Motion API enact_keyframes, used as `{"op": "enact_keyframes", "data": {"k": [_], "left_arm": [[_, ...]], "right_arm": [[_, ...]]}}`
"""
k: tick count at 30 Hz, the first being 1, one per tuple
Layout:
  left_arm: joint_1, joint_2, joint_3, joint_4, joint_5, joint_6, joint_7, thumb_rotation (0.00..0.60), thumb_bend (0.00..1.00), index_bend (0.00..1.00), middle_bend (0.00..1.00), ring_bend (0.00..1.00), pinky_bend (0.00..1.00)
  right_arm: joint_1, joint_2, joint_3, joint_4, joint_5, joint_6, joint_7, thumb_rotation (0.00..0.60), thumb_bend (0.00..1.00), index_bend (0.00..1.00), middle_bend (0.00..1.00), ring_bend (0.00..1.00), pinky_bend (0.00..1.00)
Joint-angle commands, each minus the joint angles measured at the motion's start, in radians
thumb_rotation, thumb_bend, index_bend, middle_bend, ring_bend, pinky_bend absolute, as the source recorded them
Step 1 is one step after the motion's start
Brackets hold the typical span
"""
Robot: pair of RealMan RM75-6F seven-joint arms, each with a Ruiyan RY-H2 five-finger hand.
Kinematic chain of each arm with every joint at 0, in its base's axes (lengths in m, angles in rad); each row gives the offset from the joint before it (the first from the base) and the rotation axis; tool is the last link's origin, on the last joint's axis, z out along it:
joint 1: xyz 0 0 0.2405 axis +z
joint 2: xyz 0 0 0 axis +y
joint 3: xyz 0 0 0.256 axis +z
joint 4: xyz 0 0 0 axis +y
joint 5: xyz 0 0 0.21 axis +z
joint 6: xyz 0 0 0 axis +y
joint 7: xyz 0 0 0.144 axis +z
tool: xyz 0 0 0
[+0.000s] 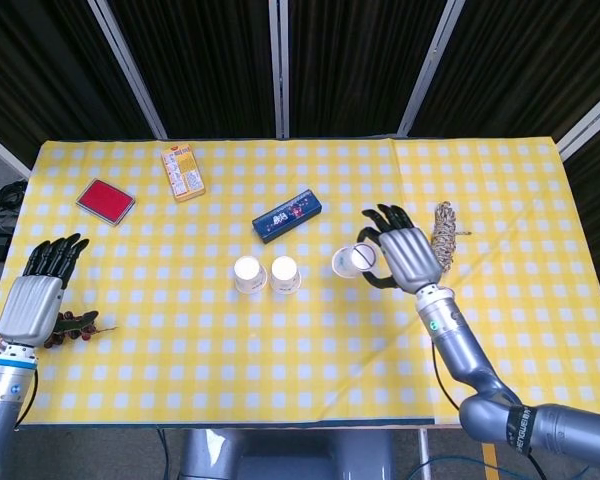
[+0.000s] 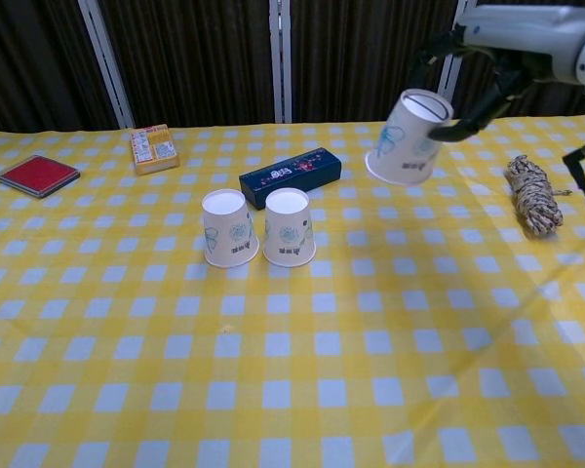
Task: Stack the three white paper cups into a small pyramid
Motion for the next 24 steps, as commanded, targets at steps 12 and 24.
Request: {"op": "enact_keyframes", "data": {"k": [12, 24], "left_arm": [[0.008, 0.01, -0.018, 0.021, -0.004, -0.029, -0.05, 0.6, 0.09, 0.0, 0.0, 0.0, 0.0], [0.013, 0.017, -0.029, 0.034, -0.007, -0.052, -0.085, 0.6, 0.09, 0.0, 0.0, 0.0, 0.0]], "right_arm": [[0.226, -0.208, 0.058, 0.048, 0.148, -0.003, -0.142, 0.6, 0.22, 0.48, 0.13, 0.0, 0.0], [0.291, -0.311, 0.045, 0.174, 0.202, -0.002, -0.138, 0.6, 0.22, 0.48, 0.13, 0.0, 0.0]]}}
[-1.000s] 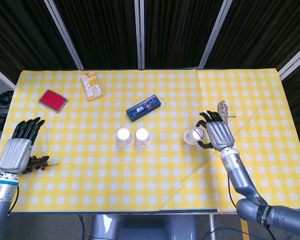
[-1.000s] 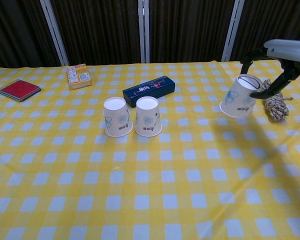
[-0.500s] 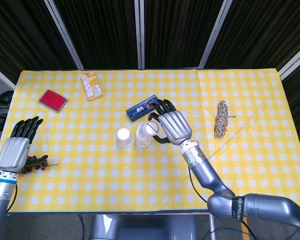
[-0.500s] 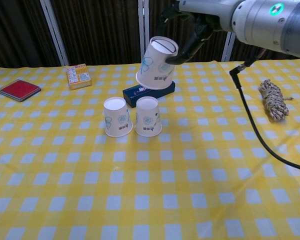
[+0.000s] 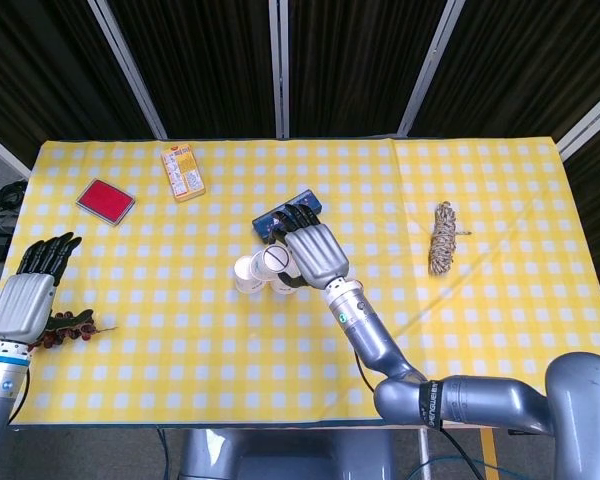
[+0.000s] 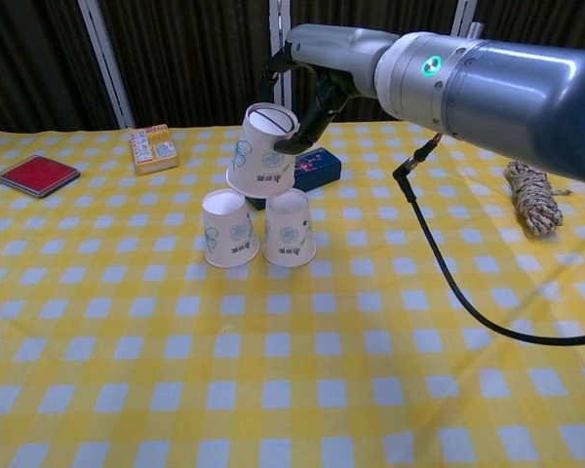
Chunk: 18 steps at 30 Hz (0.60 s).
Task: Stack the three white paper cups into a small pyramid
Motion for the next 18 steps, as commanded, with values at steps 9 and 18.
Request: {"op": "enact_keyframes", "data": {"k": [9, 18], "left_arm": [[-0.003, -0.001, -0.004, 0.003, -0.002, -0.025, -0.003, 0.6, 0.09, 0.0, 0.0, 0.0, 0.0], [-0.001, 0.001, -0.006, 0.0, 0.002, -0.029, -0.006, 0.6, 0.09, 0.0, 0.0, 0.0, 0.0]], "right_arm": [[0.03, -0.044, -0.013, 0.045, 0.021, -0.004, 0.008, 0.6, 0.22, 0.48, 0.13, 0.0, 0.0], [0.041, -0.065, -0.019, 0.089, 0.021, -0.004, 0.011, 0.6, 0.22, 0.48, 0.12, 0.0, 0.0]]}}
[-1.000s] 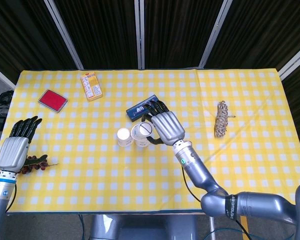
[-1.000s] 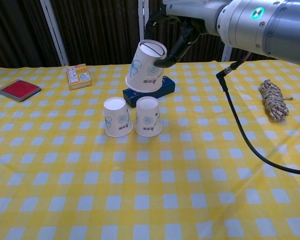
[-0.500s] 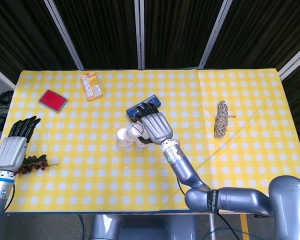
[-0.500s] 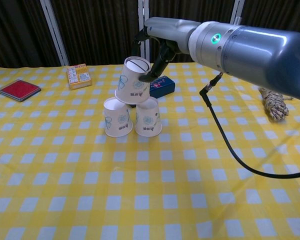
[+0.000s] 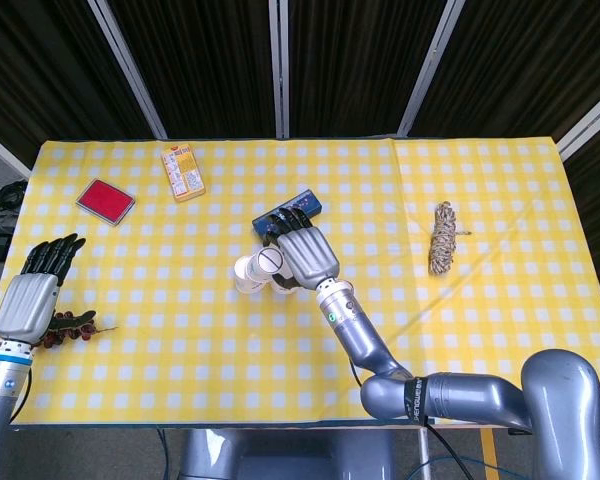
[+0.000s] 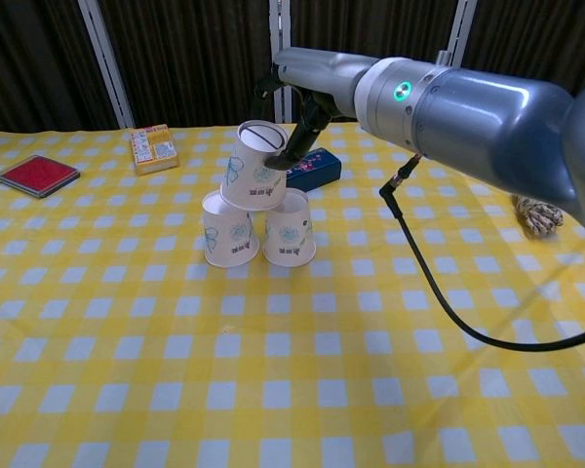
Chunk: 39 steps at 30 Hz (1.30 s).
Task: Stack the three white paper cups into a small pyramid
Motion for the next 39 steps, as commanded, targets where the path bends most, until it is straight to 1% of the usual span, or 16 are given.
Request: {"op": "enact_keyframes", "data": {"k": [1, 6, 9, 15, 20, 26, 30, 32, 34, 37, 39], "left_arm": [[0.0, 0.001, -0.001, 0.001, 0.0, -0.001, -0.001, 0.6, 0.09, 0.0, 0.0, 0.0, 0.0], [-0.002, 0.0, -0.001, 0.0, 0.001, -0.011, -0.002, 0.6, 0.09, 0.0, 0.0, 0.0, 0.0], [-0.001, 0.001, -0.002, 0.001, 0.002, -0.011, -0.002, 0.6, 0.09, 0.0, 0.0, 0.0, 0.0], [0.0, 0.003, -0.006, 0.0, -0.002, -0.014, -0.007, 0.6, 0.09, 0.0, 0.0, 0.0, 0.0], [0.0, 0.003, -0.007, -0.001, -0.003, -0.018, -0.003, 0.6, 0.09, 0.0, 0.0, 0.0, 0.0], [0.002, 0.004, -0.009, -0.002, -0.002, -0.016, -0.002, 0.6, 0.09, 0.0, 0.0, 0.0, 0.0], [0.003, 0.002, -0.011, 0.001, -0.003, -0.016, -0.002, 0.6, 0.09, 0.0, 0.0, 0.0, 0.0], [0.003, 0.001, -0.012, 0.006, -0.009, -0.017, -0.002, 0.6, 0.09, 0.0, 0.0, 0.0, 0.0], [0.004, 0.001, -0.013, 0.008, -0.011, -0.018, -0.002, 0.6, 0.09, 0.0, 0.0, 0.0, 0.0], [0.005, -0.002, -0.015, 0.011, -0.011, -0.015, -0.003, 0.6, 0.09, 0.0, 0.0, 0.0, 0.0], [0.006, -0.005, -0.014, 0.014, -0.011, -0.013, 0.0, 0.6, 0.09, 0.0, 0.0, 0.0, 0.0]], "right_arm": [[0.003, -0.004, -0.003, 0.009, 0.003, -0.004, 0.0, 0.6, 0.22, 0.48, 0.12, 0.0, 0.0], [0.009, -0.014, -0.007, 0.035, 0.021, -0.015, 0.0, 0.6, 0.21, 0.47, 0.12, 0.0, 0.0], [0.01, -0.017, -0.009, 0.04, 0.028, -0.018, -0.001, 0.6, 0.2, 0.44, 0.1, 0.0, 0.0], [0.013, -0.02, -0.005, 0.038, 0.05, -0.019, -0.002, 0.6, 0.17, 0.34, 0.04, 0.0, 0.0], [0.014, -0.012, -0.006, 0.016, 0.056, -0.006, -0.012, 0.6, 0.16, 0.21, 0.0, 0.0, 0.0], [0.005, 0.01, -0.012, -0.009, 0.048, 0.018, -0.025, 0.6, 0.16, 0.16, 0.0, 0.0, 0.0], [-0.01, 0.045, -0.017, -0.047, 0.031, 0.053, -0.042, 0.6, 0.16, 0.15, 0.0, 0.0, 0.0], [-0.05, 0.11, -0.033, -0.098, 0.01, 0.105, -0.058, 0.6, 0.16, 0.15, 0.0, 0.0, 0.0], [-0.082, 0.15, -0.045, -0.127, -0.007, 0.129, -0.046, 0.6, 0.16, 0.15, 0.0, 0.0, 0.0], [-0.152, 0.204, -0.072, -0.154, -0.071, 0.182, 0.011, 0.6, 0.16, 0.14, 0.0, 0.0, 0.0], [-0.216, 0.244, -0.106, -0.161, -0.134, 0.22, 0.075, 0.6, 0.16, 0.14, 0.0, 0.0, 0.0]]}}
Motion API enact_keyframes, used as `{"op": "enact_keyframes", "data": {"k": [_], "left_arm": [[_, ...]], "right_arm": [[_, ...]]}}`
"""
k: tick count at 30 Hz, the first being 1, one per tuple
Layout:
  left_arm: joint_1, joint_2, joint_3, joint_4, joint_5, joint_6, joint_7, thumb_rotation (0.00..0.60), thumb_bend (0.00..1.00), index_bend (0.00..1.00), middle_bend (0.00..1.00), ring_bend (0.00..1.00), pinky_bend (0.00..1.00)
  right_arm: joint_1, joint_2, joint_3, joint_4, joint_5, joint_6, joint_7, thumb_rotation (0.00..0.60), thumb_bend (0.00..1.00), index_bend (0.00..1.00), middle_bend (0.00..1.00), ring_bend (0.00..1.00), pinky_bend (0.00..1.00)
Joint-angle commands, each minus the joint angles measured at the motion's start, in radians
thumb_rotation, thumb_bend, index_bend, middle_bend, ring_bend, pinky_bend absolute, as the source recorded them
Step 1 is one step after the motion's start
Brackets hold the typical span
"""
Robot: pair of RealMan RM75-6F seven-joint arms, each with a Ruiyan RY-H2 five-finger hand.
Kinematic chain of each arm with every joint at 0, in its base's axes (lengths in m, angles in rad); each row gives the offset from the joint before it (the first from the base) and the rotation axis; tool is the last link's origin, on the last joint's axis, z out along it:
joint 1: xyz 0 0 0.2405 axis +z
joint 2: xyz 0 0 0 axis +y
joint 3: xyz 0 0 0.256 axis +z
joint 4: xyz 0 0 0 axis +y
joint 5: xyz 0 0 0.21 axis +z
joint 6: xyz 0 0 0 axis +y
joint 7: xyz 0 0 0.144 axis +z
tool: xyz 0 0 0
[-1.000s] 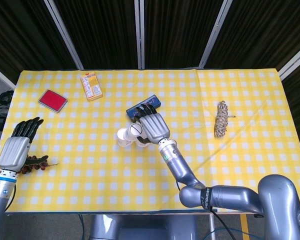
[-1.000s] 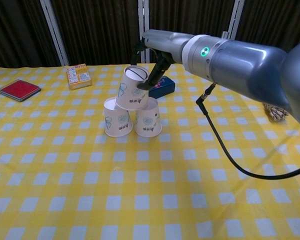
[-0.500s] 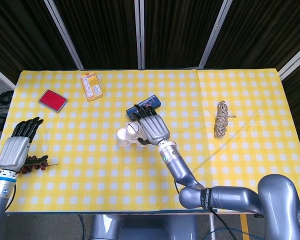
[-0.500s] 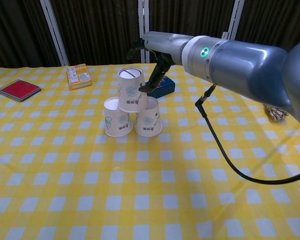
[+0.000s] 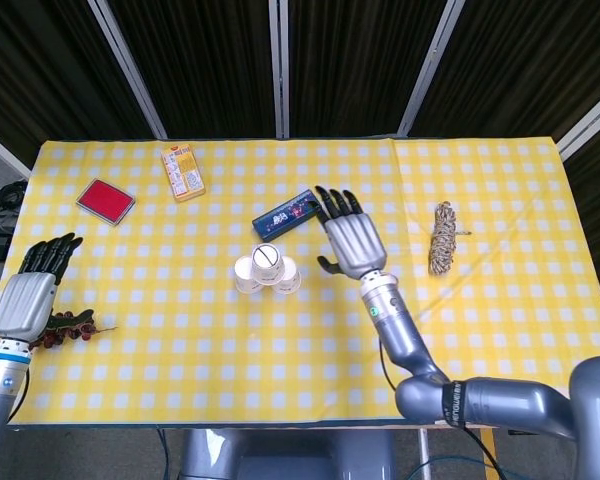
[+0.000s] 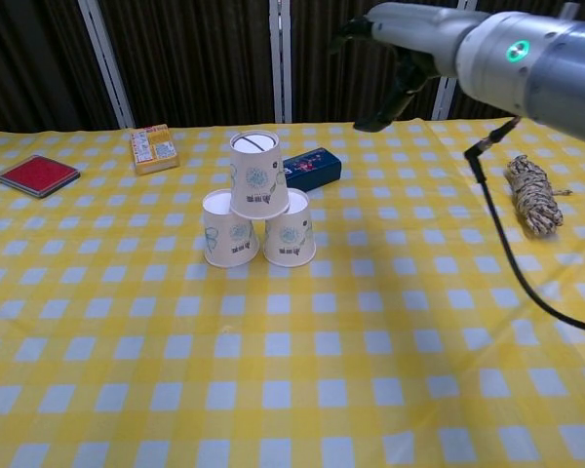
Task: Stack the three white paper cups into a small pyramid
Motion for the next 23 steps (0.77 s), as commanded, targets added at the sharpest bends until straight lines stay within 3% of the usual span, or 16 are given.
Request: {"op": "enact_keyframes", "data": {"k": [1, 5, 14, 23], "left_arm": [[0.001, -0.004, 0.0, 0.003, 0.0, 0.003, 0.004, 0.6, 0.09, 0.0, 0.0, 0.0, 0.0], [0.002, -0.017, 0.004, 0.011, 0.003, 0.004, 0.024, 0.6, 0.09, 0.0, 0.0, 0.0, 0.0], [0.024, -0.044, 0.028, 0.033, 0.024, 0.029, 0.045, 0.6, 0.09, 0.0, 0.0, 0.0, 0.0], [0.066, -0.063, 0.076, 0.059, 0.06, 0.061, 0.056, 0.6, 0.08, 0.0, 0.0, 0.0, 0.0]], "right_arm": [[-0.132, 0.086, -0.071, -0.033, -0.125, 0.089, 0.125, 0.6, 0.16, 0.14, 0.0, 0.0, 0.0], [-0.291, 0.166, -0.165, 0.004, -0.233, 0.169, 0.285, 0.6, 0.16, 0.09, 0.0, 0.0, 0.0], [-0.524, 0.211, -0.307, 0.184, -0.339, 0.242, 0.503, 0.6, 0.15, 0.0, 0.0, 0.0, 0.0], [-0.657, 0.204, -0.345, 0.281, -0.412, 0.296, 0.646, 0.6, 0.15, 0.0, 0.0, 0.0, 0.0]]}}
